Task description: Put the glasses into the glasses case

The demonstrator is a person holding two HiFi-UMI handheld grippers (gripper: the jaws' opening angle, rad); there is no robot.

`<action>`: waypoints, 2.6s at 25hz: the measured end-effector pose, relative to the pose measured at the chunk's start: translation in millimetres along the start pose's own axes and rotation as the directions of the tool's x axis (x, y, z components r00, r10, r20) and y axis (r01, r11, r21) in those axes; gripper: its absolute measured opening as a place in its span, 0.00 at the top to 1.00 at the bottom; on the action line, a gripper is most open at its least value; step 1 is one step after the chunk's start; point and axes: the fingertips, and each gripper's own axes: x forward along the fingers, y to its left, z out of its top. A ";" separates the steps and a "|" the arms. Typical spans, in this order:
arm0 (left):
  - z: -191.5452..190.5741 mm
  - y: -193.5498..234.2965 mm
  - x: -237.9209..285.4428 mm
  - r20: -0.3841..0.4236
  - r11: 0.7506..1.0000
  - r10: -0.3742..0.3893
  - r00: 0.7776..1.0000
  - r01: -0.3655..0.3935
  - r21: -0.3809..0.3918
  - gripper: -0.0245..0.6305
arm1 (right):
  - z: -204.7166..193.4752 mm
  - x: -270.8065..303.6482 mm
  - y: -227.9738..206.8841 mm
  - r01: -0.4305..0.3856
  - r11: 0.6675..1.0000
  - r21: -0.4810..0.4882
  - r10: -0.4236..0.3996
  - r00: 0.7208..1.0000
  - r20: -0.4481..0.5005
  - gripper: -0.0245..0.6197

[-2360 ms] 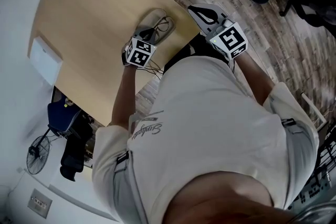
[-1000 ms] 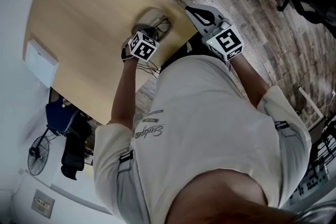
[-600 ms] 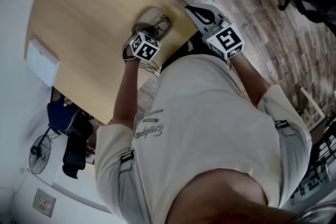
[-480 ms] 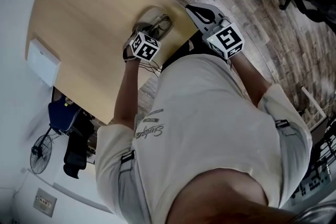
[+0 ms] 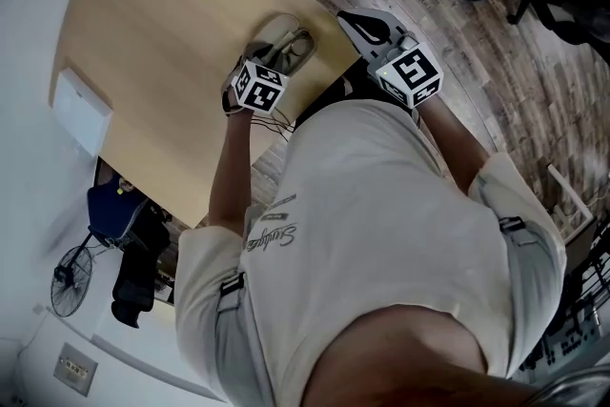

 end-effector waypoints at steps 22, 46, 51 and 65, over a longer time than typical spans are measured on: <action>30.2 51.6 -166.7 0.451 0.849 0.372 0.811 -0.100 -0.519 0.94 | 60.2 16.3 52.2 -0.060 0.985 -0.162 0.065 0.998 0.024 0.97; 50.5 75.0 -287.2 0.573 0.744 0.620 0.536 -0.169 -0.647 0.94 | 176.2 27.0 72.1 -0.084 0.950 -0.300 0.149 0.969 0.198 0.97; 60.6 80.7 -308.9 0.592 0.749 0.628 0.504 -0.186 -0.636 0.94 | 194.2 24.7 72.0 -0.081 0.950 -0.302 0.155 0.961 0.228 0.97; 76.3 103.4 -353.3 0.636 0.739 0.658 0.403 -0.187 -0.647 0.94 | 214.7 14.7 81.5 -0.102 0.944 -0.313 0.185 0.952 0.245 0.97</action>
